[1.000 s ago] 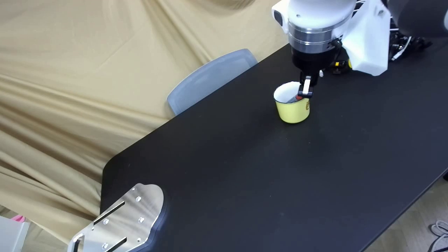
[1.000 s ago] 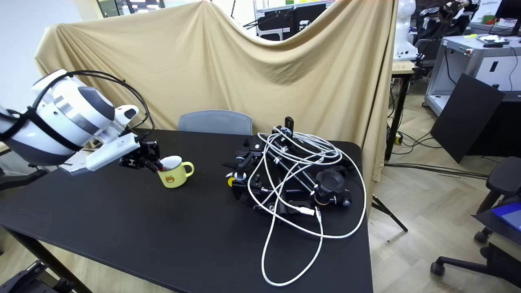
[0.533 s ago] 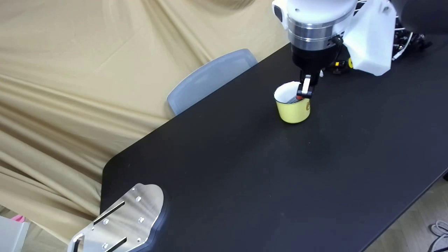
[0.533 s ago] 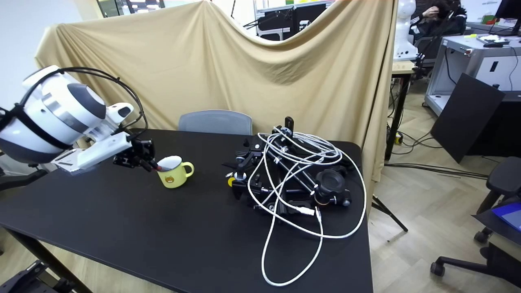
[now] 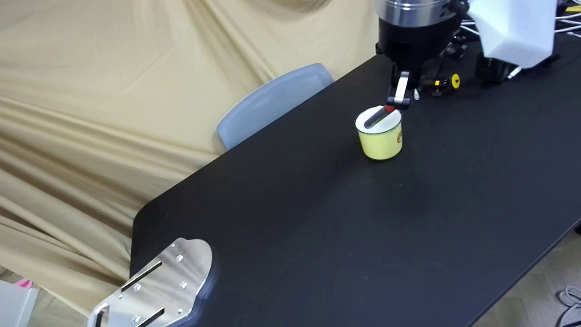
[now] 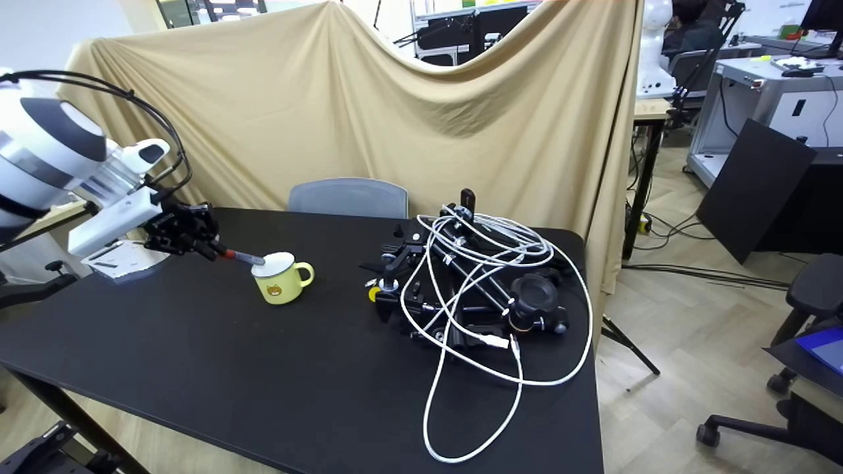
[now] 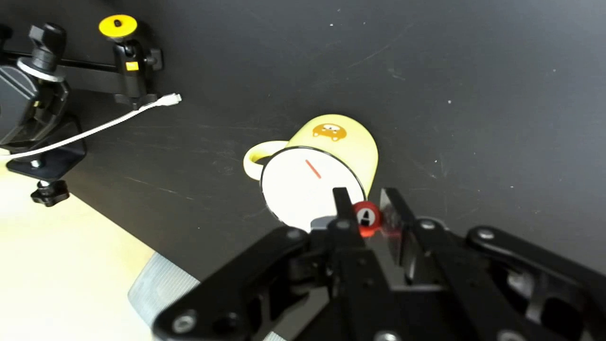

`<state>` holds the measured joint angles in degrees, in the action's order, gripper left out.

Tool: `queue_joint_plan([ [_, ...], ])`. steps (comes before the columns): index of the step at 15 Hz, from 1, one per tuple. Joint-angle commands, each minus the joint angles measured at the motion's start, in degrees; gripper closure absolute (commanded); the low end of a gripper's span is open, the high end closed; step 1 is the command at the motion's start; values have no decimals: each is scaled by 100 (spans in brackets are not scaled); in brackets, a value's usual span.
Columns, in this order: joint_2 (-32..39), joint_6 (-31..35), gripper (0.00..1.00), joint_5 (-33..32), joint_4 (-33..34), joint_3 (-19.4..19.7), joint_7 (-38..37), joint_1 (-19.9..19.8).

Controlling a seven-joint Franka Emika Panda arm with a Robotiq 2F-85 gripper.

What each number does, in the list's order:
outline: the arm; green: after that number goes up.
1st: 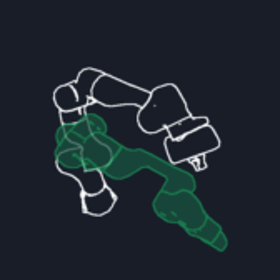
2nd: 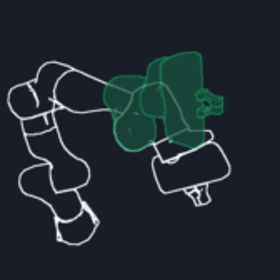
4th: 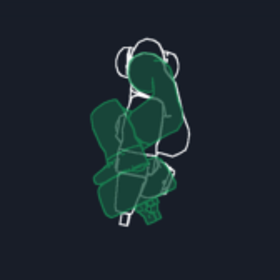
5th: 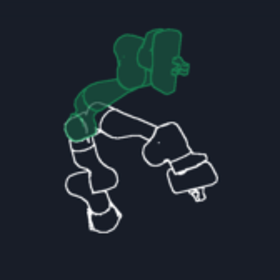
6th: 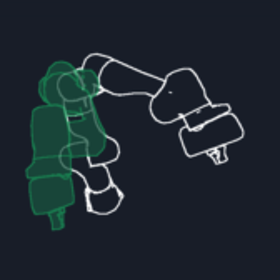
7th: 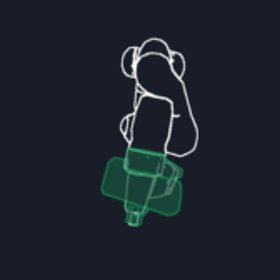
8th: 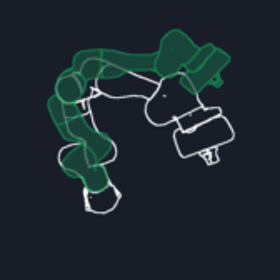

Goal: Remove the red marker from the yellow mug, place the marker back in the mug, take the marker out of the mug

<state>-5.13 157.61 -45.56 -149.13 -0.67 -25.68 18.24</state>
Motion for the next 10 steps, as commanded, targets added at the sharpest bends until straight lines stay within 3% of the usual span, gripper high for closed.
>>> queue_joint_plan([
  [1, -611, -287, 95, -226, -267, -103, -378, -13],
  [10, -871, -72, 95, -588, -487, 107, -791, -542],
])
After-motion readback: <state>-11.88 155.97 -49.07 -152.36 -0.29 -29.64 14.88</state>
